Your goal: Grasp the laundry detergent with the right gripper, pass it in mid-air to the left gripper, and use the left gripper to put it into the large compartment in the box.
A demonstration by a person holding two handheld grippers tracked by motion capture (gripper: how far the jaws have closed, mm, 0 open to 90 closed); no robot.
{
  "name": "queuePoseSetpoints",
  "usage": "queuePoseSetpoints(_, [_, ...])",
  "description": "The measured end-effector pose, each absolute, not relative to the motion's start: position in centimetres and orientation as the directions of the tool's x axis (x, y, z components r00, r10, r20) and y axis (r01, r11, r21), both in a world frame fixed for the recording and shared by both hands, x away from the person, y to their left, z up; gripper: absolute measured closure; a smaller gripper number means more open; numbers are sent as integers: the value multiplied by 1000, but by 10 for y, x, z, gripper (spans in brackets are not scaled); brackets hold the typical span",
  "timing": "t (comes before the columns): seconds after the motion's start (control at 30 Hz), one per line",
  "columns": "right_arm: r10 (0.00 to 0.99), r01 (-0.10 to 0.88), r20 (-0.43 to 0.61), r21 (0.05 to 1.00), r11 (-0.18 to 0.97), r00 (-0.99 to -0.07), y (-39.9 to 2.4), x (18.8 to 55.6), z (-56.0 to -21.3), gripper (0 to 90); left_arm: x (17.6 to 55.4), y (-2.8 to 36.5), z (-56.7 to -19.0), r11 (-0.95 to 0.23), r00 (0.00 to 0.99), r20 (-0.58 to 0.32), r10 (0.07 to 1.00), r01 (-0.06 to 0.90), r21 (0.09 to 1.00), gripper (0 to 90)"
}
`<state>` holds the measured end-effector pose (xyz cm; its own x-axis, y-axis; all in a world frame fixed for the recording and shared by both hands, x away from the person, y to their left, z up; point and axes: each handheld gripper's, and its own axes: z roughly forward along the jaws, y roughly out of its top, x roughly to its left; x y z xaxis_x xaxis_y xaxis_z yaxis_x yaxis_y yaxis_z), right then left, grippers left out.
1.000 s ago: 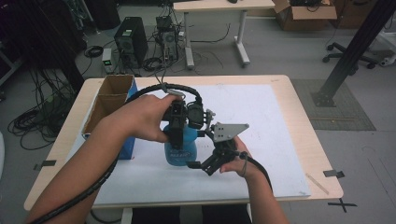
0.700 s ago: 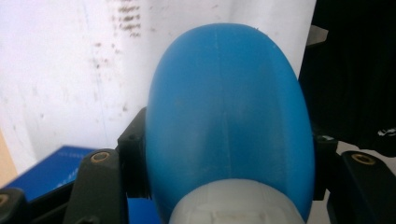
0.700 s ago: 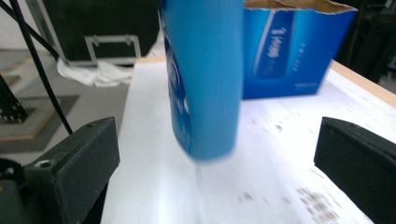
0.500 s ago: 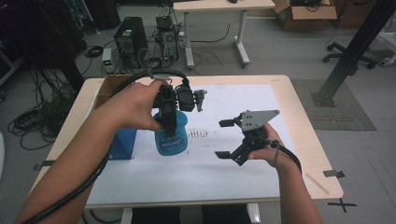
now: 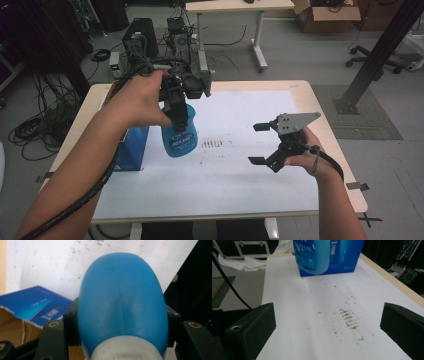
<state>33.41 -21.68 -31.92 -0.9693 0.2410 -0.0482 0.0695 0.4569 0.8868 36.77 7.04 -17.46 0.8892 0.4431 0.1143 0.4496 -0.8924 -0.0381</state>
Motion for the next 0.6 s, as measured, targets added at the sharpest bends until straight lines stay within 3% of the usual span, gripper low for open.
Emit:
queuePoseSetpoints(0.23, [250,75,-74,839,538,-965,-226,340,-305,2,374,80,-164,-856,850,136,508,516,-33,378])
queuePoseSetpoints(0.6, [244,82,-94,776,625,-965,-235,346,-291,7,390,112,-138,-725,719,115,686,689,12,379])
